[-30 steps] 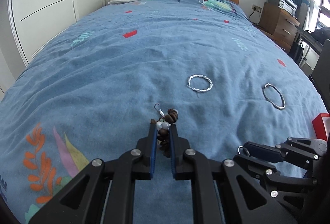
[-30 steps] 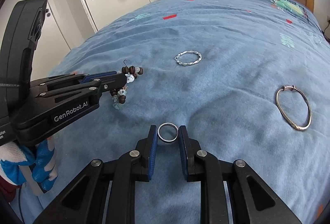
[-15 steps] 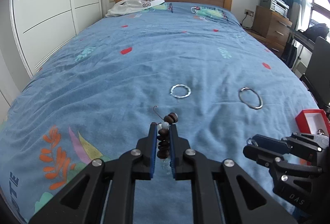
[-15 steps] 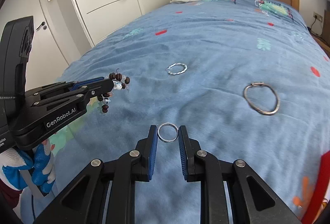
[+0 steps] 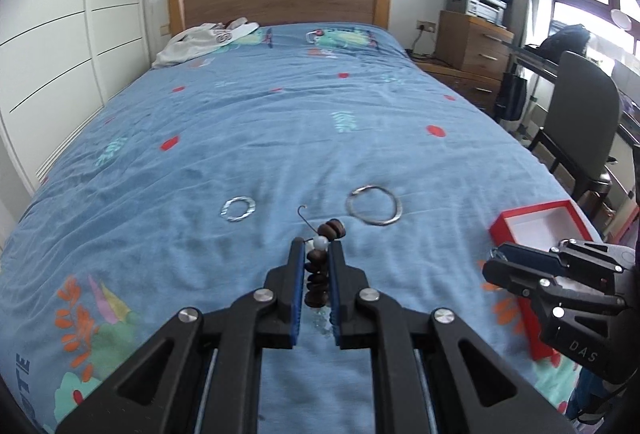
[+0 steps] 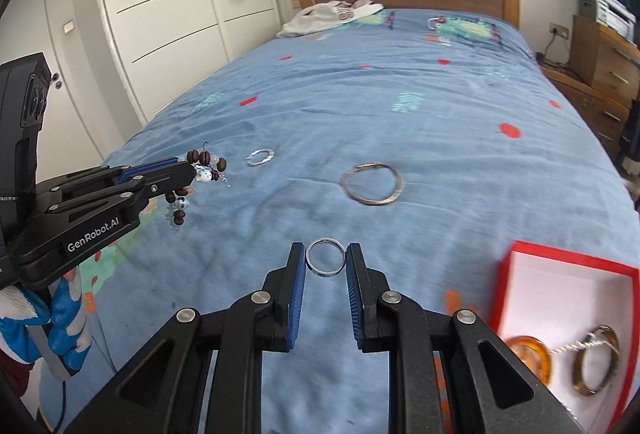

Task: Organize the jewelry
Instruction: 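Carry the beaded bracelet and silver ring in both grippers into the red box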

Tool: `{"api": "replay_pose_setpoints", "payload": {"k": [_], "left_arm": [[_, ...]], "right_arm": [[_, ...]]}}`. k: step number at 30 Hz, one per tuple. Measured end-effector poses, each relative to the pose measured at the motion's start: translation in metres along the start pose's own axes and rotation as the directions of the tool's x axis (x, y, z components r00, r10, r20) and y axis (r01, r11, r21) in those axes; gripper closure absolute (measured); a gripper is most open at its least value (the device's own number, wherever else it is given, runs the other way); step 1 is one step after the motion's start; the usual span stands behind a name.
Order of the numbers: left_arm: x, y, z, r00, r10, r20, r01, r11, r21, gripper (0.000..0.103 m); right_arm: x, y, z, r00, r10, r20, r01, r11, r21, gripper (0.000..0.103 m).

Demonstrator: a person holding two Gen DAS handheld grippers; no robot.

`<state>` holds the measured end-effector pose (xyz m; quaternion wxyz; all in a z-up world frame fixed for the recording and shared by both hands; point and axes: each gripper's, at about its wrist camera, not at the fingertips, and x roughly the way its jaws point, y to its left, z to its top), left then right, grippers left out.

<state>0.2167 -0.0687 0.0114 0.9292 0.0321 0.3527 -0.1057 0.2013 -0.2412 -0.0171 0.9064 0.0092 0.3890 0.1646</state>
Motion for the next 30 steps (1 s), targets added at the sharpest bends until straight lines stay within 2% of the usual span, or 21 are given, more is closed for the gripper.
{"api": "replay_pose_setpoints", "payload": {"k": [9,17,24,30], "left_arm": [[0.004,-0.085,0.013,0.994,-0.106,-0.007,0.106,0.991,0.083,0.093],[0.025,-0.155,0.006,0.977,-0.204,-0.067,0.211,0.967,0.140,0.093],[0.043,-0.207,-0.008,0.958,-0.257,-0.124,0.276,0.943,0.184,0.093],[0.054,-0.231,-0.016,0.949,-0.275,-0.155,0.304,0.929,0.210,0.093]], "right_arm": [[-0.049,-0.075,-0.028,0.993,-0.118,0.012,0.116,0.989,0.088,0.083],[-0.074,-0.138,-0.069,0.977,-0.211,-0.035,0.214,0.961,0.175,0.083],[-0.076,-0.175,-0.093,0.965,-0.250,-0.081,0.262,0.938,0.225,0.083],[-0.071,-0.191,-0.103,0.963,-0.252,-0.095,0.268,0.932,0.245,0.083]]}}
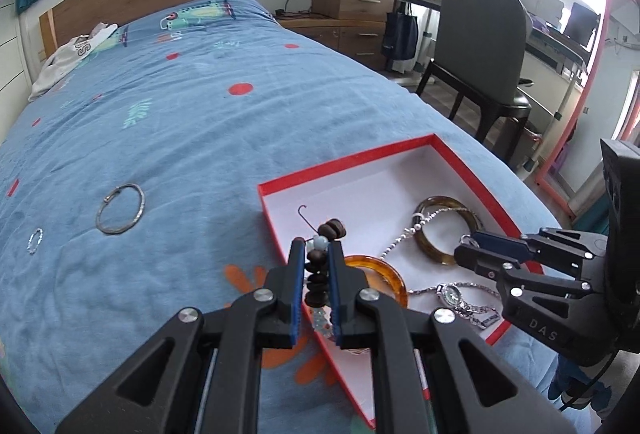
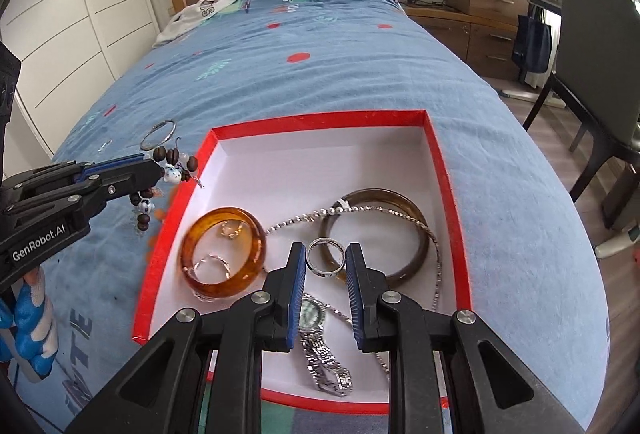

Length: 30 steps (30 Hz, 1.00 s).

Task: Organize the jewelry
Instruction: 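Carry the beaded bracelet and silver ring in both grippers into the red box, then open both grippers to release the bracelet and ring inside the box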

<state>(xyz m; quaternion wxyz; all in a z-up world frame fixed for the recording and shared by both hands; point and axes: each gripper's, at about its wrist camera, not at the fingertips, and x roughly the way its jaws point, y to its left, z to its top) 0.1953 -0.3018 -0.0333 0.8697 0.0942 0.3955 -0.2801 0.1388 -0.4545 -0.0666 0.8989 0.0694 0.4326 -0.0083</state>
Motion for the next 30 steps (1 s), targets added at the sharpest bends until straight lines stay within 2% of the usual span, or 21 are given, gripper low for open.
{"api": "replay_pose_setpoints", "payload": {"k": [21,30], "left_arm": [[0.050,-0.016,-0.026,0.992,-0.042,-0.121,0.044,0.999,0.013,0.092],[0.049,-0.016,-0.033,0.991,-0.056,-0.125,0.058,0.998,0.017,0.092]], "right_arm": [[0.025,-0.016,-0.003,0.999,0.019,-0.034,-0.019,1.000,0.022,0.083],[0.031,-0.013,-0.005,0.998,0.028,-0.055,-0.026,0.999,0.025,0.081]]}}
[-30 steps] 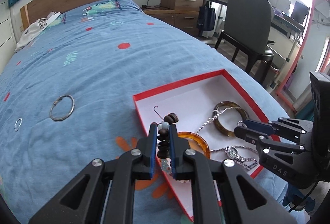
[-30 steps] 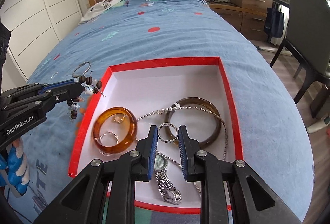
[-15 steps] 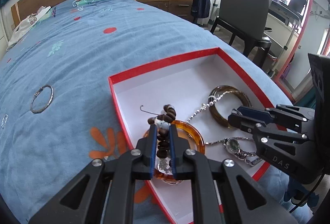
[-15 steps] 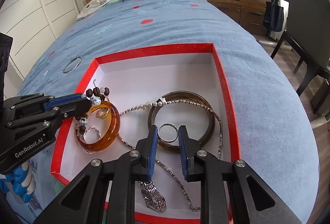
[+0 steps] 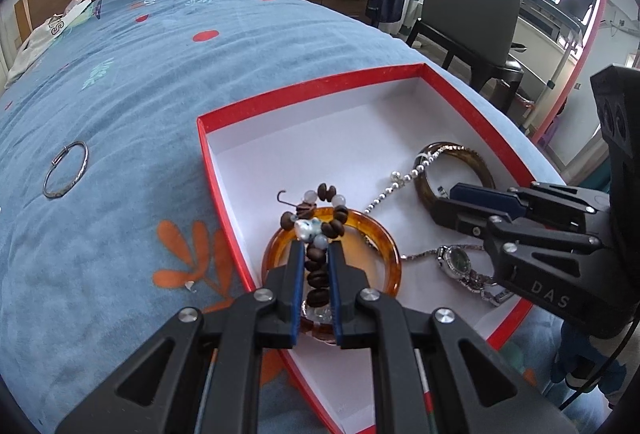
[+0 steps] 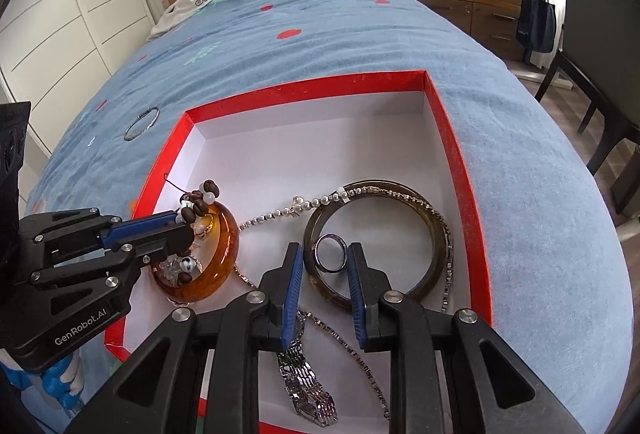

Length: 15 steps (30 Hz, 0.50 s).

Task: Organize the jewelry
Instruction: 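Open both grippers to release the bracelet and ring inside the box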

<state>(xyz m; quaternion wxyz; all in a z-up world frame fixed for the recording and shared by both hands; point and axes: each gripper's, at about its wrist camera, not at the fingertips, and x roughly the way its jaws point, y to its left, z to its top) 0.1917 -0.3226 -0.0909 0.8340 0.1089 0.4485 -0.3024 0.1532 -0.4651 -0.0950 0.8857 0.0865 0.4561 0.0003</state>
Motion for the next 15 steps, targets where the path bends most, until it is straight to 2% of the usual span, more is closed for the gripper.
{"api": "replay_pose_setpoints", "payload": {"k": [10,15], "left_arm": [[-0.006,-0.001,-0.002,1.000,-0.025,-0.006,0.025,1.000,-0.011,0.091],[-0.014,-0.005,-0.002,1.000,-0.024,0.005,0.024,1.000,-0.003,0.083]], "right_arm": [[-0.006,0.002,-0.002,1.000,-0.007,-0.003,0.007,1.000,0.007,0.076],[-0.016,0.003,-0.005,1.000,-0.013,0.007,0.013,1.000,0.015,0.070]]}}
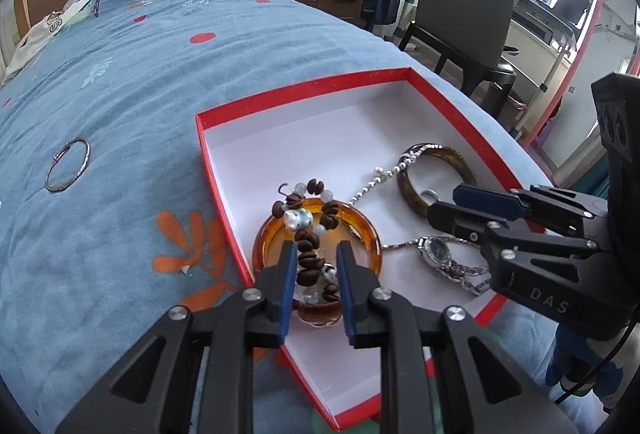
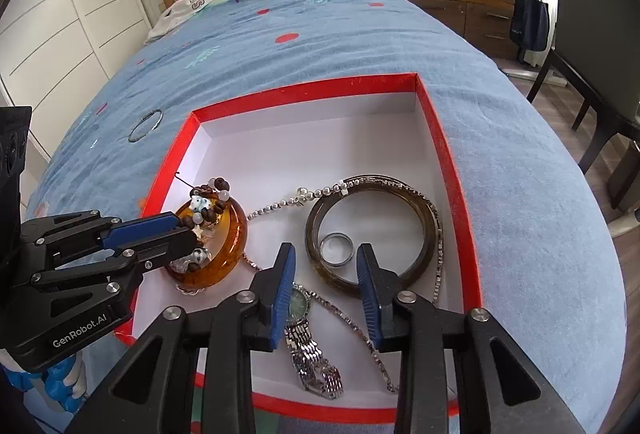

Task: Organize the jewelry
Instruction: 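Open both grippers to release the bracelet and ring inside the box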

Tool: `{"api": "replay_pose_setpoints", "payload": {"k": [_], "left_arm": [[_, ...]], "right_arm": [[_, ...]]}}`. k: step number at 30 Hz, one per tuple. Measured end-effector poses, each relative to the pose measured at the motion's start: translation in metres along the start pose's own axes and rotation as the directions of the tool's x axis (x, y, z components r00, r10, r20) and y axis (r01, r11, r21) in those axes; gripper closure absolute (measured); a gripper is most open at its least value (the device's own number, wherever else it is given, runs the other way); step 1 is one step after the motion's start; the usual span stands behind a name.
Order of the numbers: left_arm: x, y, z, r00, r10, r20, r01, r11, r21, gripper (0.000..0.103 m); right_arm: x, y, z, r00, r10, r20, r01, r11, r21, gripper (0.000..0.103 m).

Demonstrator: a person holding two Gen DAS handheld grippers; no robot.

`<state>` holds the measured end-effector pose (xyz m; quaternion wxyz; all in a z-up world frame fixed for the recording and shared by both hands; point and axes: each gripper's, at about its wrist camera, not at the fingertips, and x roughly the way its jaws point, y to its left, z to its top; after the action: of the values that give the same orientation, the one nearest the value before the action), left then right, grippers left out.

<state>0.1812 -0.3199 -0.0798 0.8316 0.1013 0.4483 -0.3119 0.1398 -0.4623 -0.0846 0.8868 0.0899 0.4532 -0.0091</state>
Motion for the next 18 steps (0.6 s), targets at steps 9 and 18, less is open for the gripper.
{"api": "replay_pose_setpoints", "payload": {"k": [9,18], "left_arm": [[-0.031,-0.007,-0.001,0.999,0.011,0.037,-0.012,1.000,0.016,0.077],[-0.068,0.007,-0.013,0.996,0.062,0.062,-0.061,0.998,-0.009,0.076]], "right_arm": [[-0.023,0.007,-0.002,0.999,-0.017,0.029,0.017,1.000,0.006,0.061],[-0.046,0.021,-0.008,0.999,-0.021,0.048,0.021,1.000,0.003,0.057]]}}
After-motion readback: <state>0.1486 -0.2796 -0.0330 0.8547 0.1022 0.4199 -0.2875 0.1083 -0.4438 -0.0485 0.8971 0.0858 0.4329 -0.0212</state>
